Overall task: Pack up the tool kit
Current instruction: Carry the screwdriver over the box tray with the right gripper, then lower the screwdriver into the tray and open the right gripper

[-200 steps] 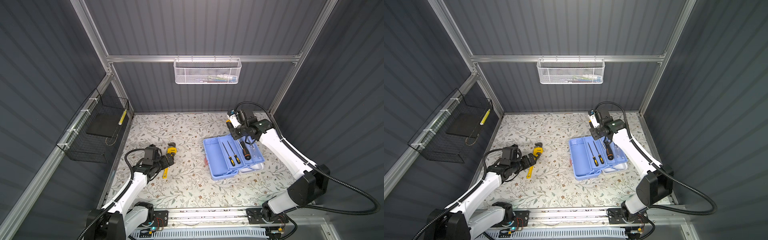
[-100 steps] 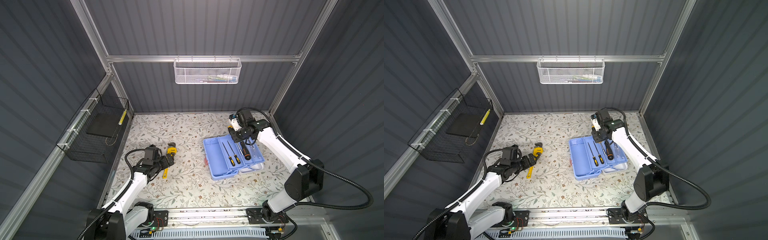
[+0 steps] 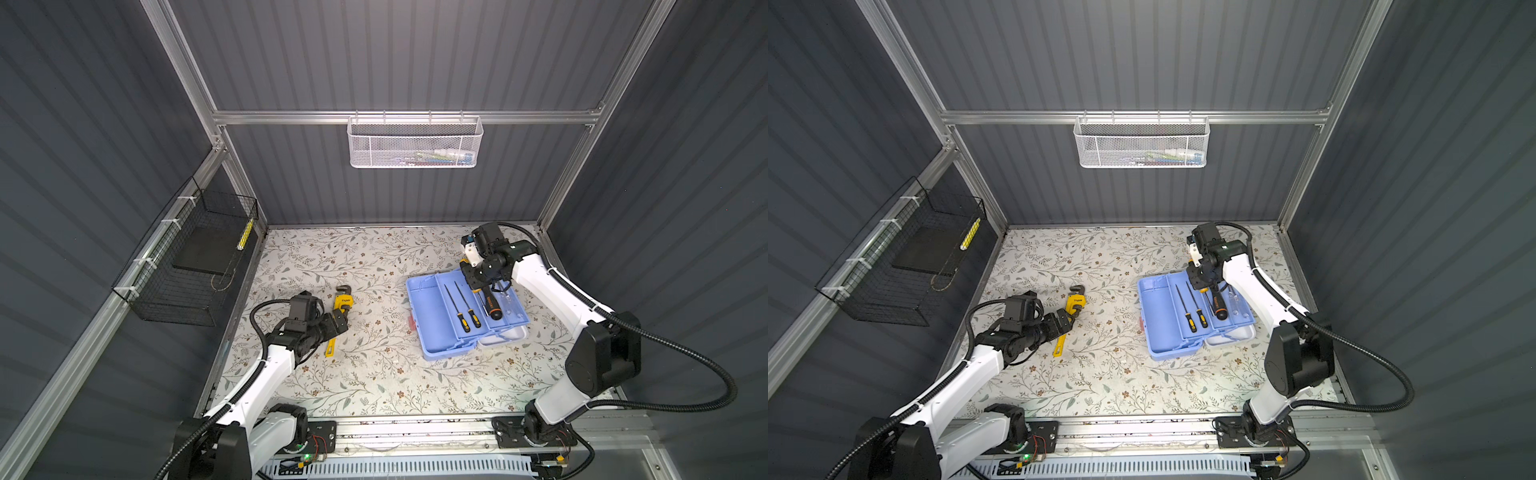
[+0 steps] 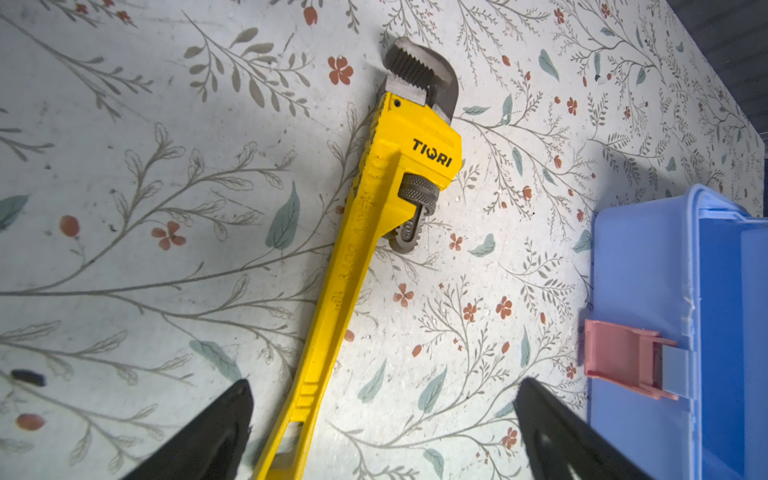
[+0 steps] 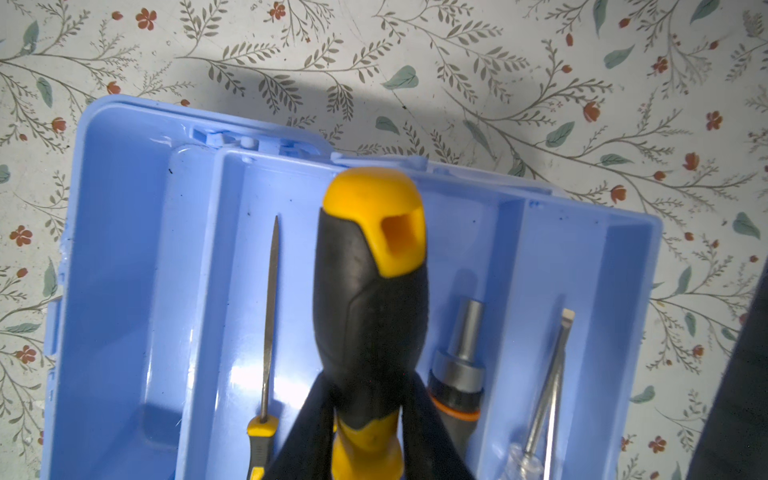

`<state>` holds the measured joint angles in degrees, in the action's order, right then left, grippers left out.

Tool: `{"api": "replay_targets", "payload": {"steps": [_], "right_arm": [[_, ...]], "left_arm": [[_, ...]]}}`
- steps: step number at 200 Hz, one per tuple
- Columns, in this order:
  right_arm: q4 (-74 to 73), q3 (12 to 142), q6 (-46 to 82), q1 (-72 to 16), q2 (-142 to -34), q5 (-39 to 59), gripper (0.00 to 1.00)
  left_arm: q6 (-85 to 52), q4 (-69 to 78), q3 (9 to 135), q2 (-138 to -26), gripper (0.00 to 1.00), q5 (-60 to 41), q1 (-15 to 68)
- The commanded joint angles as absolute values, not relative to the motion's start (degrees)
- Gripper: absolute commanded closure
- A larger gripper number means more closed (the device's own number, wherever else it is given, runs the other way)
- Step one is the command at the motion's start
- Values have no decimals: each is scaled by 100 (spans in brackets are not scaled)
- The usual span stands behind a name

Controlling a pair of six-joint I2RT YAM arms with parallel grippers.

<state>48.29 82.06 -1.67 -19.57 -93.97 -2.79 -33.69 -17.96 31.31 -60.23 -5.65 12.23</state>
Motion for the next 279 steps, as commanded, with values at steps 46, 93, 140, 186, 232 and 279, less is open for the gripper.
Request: {"api": "replay_targets", "payload": {"steps": [46,93,140,186,232,279], "right_arm": [[5038,8094,65,-1838,-9434,-305,83],[5032,8051,134,-1775,-9472,-348,78],[5003,8059,209,-1775,-9447,-358,63],[4949,8062,280,-1775,-9354,-347,47],[4678,7933,317,-1773,-9113,-296,32],[4031,7408,284,-1775,-8567,-177,20]], "left_arm": [[-3332,-1844,3058,-5964,0,-602,1244],[-3344,-1860,3046,-5934,0,-615,1239],[-3331,-1890,3059,-5923,0,-600,1239],[-3339,-1914,3036,-5934,0,-572,1239],[-3318,-2010,3030,-5933,0,-510,1239],[-3380,-2098,2930,-5903,0,-486,1240]]}}
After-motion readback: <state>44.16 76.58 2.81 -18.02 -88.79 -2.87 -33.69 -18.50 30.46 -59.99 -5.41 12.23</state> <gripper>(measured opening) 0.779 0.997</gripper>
